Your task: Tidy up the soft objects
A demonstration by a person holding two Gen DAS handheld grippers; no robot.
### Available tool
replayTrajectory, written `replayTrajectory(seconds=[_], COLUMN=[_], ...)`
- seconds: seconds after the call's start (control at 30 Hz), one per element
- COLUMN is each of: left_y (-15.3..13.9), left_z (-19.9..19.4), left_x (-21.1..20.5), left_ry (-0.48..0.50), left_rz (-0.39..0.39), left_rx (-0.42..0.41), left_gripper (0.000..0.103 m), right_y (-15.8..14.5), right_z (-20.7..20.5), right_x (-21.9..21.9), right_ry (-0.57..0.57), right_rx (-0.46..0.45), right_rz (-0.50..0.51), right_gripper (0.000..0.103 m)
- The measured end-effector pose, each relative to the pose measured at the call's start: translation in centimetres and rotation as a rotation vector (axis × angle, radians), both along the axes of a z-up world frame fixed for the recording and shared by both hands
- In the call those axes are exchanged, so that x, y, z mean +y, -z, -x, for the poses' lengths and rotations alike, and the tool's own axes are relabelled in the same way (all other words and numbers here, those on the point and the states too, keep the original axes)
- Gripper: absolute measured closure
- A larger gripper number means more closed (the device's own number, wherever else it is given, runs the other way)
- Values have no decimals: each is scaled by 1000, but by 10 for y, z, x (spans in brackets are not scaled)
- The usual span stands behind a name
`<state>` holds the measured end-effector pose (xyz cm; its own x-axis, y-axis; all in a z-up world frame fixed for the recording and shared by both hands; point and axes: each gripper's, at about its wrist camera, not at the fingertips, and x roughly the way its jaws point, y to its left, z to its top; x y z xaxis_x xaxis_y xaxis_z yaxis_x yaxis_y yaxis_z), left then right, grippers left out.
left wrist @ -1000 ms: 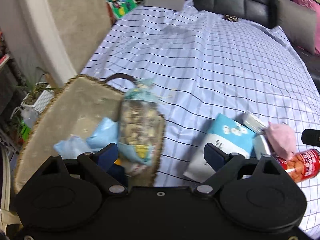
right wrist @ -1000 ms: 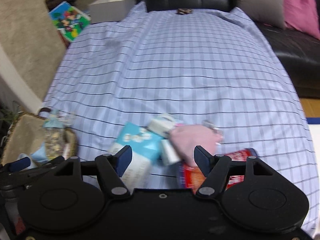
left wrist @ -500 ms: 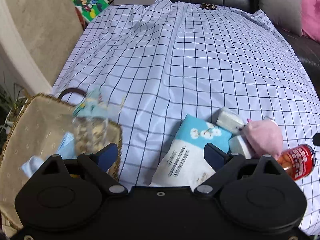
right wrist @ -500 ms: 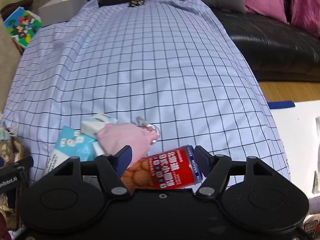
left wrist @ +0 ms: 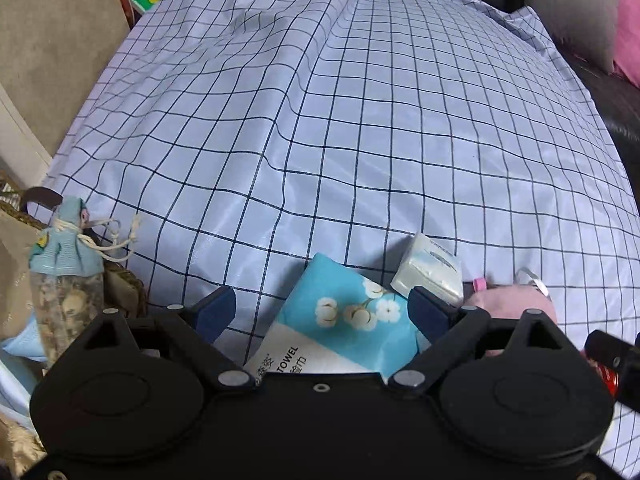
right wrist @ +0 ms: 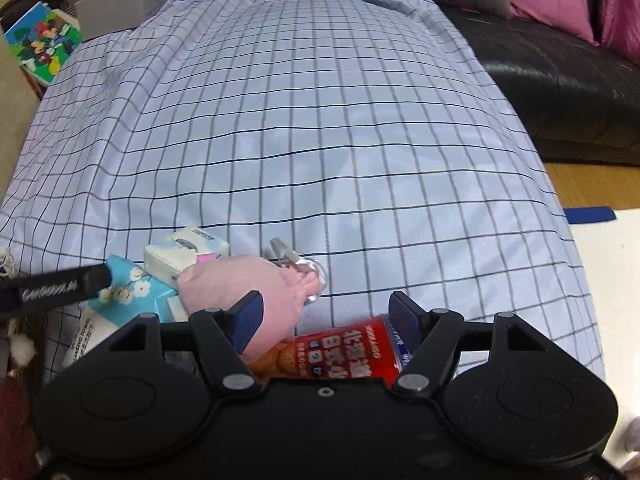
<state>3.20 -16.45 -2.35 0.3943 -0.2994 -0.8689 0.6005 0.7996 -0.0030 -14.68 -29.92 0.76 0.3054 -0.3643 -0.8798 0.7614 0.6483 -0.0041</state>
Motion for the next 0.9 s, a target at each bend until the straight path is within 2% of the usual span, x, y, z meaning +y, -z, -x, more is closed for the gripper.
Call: replayTrajectory(seconds=[0.27, 0.43, 0.57, 0.63, 0.73, 0.83, 0.9], left_y=[4, 0, 5, 5, 2, 0, 0], left_z=[-5, -7, -11, -10, -8, -6, -6], left_x=[3, 10, 15, 17, 18, 19, 19], left_ry=[-36, -38, -40, -33, -19, -8, -5], left_rz=[13, 19, 17, 22, 30, 38, 43], left_rx=[12, -10, 11, 19, 18, 17, 22], left_gripper=[13, 13, 13, 13, 13, 13, 13], right_y=[13, 33, 45, 44, 37, 30, 21], right_z=[-34, -53, -58, -54, -42, -23, -12], right_x=[24, 39, 41, 29, 2, -29, -44], right_ry=[-131, -190, -212, -184, -78, 44, 134], right_rx=[1, 60, 128, 130, 131, 96, 81], right_rz=[14, 17, 84, 99, 121, 114, 130], right_gripper=[30, 30, 32, 31, 31, 24, 24])
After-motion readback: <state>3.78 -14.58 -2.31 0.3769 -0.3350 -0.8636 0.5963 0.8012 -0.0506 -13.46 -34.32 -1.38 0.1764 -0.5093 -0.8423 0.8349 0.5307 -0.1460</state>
